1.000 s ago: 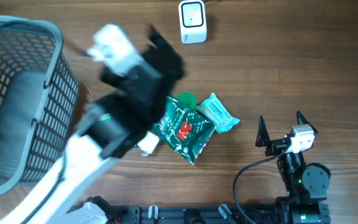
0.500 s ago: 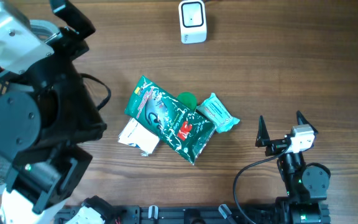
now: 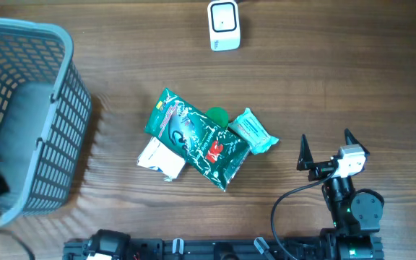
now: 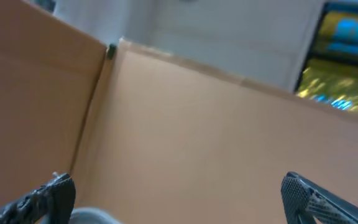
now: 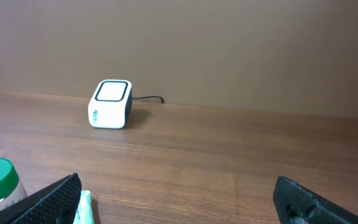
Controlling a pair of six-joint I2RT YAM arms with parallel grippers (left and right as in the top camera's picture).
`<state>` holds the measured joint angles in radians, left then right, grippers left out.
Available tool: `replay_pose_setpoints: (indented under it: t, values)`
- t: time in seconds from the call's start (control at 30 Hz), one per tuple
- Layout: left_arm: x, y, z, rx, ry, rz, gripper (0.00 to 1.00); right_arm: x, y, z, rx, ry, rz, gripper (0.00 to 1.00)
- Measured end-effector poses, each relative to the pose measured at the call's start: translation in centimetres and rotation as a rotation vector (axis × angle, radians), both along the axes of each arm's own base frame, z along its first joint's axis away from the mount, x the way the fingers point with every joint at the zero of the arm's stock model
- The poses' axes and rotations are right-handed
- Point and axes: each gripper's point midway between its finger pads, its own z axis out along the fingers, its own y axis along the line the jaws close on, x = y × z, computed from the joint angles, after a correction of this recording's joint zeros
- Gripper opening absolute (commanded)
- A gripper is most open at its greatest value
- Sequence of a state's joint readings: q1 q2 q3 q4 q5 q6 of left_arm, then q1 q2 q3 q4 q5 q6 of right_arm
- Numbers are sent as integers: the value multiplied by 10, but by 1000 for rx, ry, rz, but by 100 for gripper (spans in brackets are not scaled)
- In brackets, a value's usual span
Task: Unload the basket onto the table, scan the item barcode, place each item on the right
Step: 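Move the right gripper to the glove pack and grasp it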
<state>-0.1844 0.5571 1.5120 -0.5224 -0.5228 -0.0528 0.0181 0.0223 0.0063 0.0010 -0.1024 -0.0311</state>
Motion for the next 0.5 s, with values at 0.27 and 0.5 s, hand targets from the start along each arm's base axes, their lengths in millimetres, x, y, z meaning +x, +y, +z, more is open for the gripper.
replay_pose_setpoints:
  t: [0.27,0.5]
  values:
    - [-21,-20,19,-3,-127,-120,100,-5,38,-10,962,271,172,100]
    - [-61,-19,8,-45,-215,-162,100,-23,82,-32,1143,584,349,99]
